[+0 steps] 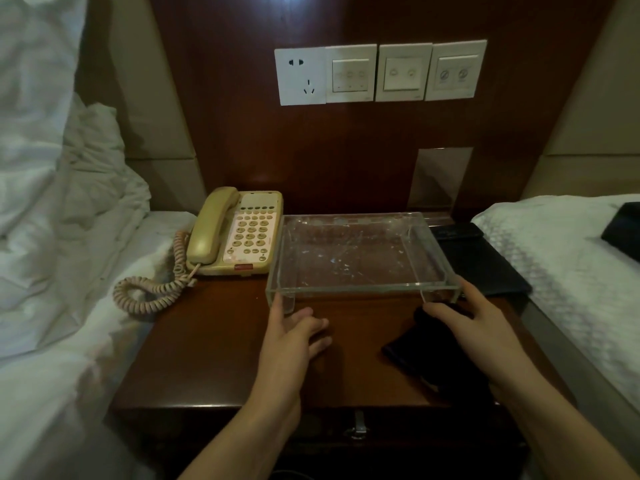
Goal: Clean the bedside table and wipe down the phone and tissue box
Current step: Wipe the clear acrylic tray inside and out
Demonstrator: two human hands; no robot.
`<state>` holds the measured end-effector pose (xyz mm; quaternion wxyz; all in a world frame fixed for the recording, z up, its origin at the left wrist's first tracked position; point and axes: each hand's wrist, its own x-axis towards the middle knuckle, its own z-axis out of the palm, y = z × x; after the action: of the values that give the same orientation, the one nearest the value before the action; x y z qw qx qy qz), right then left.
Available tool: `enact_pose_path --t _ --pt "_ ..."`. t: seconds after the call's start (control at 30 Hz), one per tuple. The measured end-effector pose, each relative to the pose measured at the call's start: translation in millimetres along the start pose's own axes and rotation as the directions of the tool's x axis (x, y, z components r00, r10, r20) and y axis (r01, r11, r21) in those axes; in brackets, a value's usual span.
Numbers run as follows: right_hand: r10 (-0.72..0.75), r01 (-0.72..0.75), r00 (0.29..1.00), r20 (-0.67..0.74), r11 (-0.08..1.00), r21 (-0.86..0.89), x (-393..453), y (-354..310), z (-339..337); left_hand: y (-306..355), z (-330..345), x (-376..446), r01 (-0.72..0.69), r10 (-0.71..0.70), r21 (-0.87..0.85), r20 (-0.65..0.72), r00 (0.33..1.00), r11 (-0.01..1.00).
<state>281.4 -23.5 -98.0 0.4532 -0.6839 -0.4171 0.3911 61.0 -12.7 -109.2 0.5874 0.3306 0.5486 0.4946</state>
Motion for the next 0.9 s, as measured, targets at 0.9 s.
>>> enact_pose_path --t 0.9 --pt "-0.114 0.112 0.993 -0.041 0.992 -0.052 3 3 2 31 37 32 0.174 -0.213 -0.525 -0.015 0.977 0.833"
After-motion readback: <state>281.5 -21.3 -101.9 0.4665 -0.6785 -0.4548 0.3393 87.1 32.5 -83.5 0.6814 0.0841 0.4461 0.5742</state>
